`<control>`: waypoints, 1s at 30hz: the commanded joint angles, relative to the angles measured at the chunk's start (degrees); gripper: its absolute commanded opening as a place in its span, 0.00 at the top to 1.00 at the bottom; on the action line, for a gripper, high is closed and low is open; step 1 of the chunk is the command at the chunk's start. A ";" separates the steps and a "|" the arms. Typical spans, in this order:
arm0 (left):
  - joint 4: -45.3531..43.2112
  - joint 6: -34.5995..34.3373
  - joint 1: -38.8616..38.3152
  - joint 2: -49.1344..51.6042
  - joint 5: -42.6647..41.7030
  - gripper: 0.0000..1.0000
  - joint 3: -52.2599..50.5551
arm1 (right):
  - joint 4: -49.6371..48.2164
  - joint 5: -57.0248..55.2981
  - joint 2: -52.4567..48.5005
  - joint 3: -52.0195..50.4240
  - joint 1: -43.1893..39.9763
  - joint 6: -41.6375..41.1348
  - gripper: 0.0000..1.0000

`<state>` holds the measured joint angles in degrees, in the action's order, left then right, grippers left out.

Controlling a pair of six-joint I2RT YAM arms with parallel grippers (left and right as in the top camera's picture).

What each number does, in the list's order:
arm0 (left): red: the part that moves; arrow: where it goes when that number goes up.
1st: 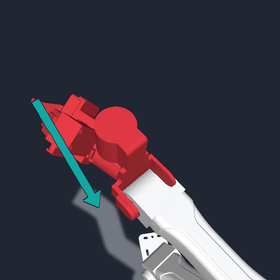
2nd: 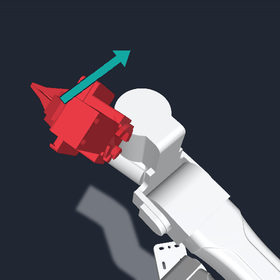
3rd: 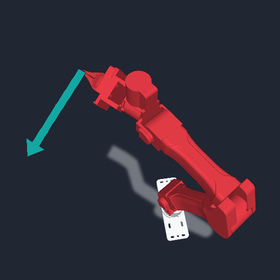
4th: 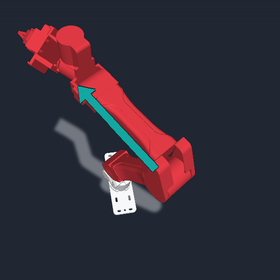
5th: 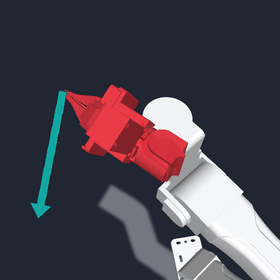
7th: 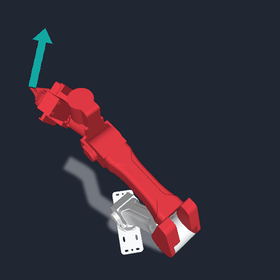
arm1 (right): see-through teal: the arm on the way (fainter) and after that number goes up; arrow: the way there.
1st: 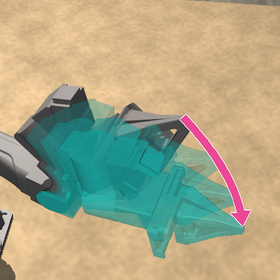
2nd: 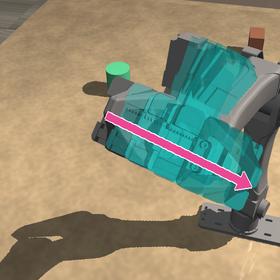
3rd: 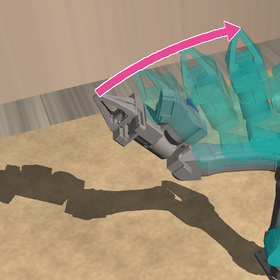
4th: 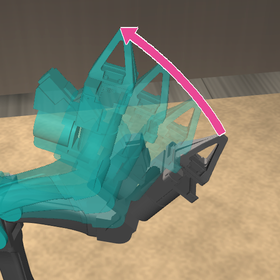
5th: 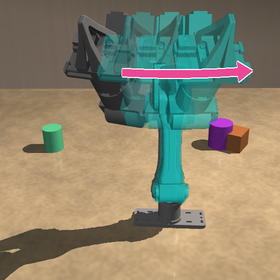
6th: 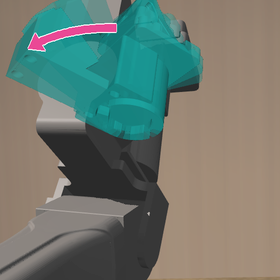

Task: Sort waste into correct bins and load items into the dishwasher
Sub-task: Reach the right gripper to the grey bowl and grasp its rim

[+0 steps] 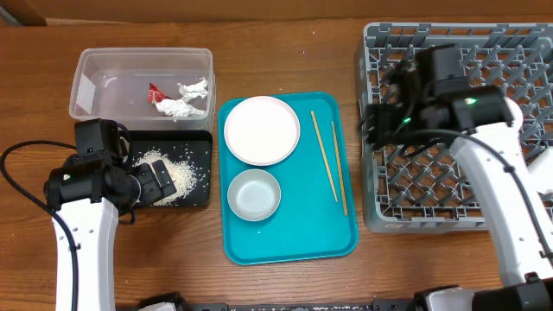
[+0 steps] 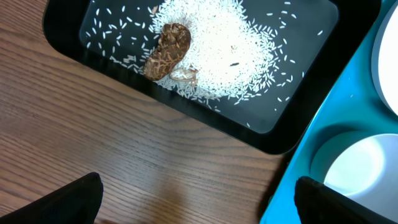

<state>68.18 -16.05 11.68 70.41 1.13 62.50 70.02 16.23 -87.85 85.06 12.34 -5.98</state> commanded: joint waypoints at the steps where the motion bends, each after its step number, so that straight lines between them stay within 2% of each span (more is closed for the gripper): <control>1: 0.13 0.61 0.31 0.09 0.17 0.00 0.35 | 0.90 2.78 -1.46 0.26 4.63 0.13 0.25; 5: 0.13 0.61 0.31 0.09 0.17 0.00 0.35 | -0.66 3.39 -2.34 -2.10 10.43 -0.74 0.25; 12: 0.13 0.61 0.31 0.09 0.15 0.00 0.35 | -7.80 3.41 -2.71 -10.54 17.81 -7.06 0.25; 18: 0.13 0.61 0.31 0.09 0.17 0.00 0.35 | -17.33 3.37 -2.73 -17.35 22.99 -7.63 0.29; 30: 0.13 0.61 0.31 0.09 0.17 0.00 0.35 | -33.38 0.74 -3.76 -26.25 26.25 -14.10 0.34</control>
<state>68.16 -16.05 11.68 70.41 1.13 62.50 38.04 18.22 -90.67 59.51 38.35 -16.97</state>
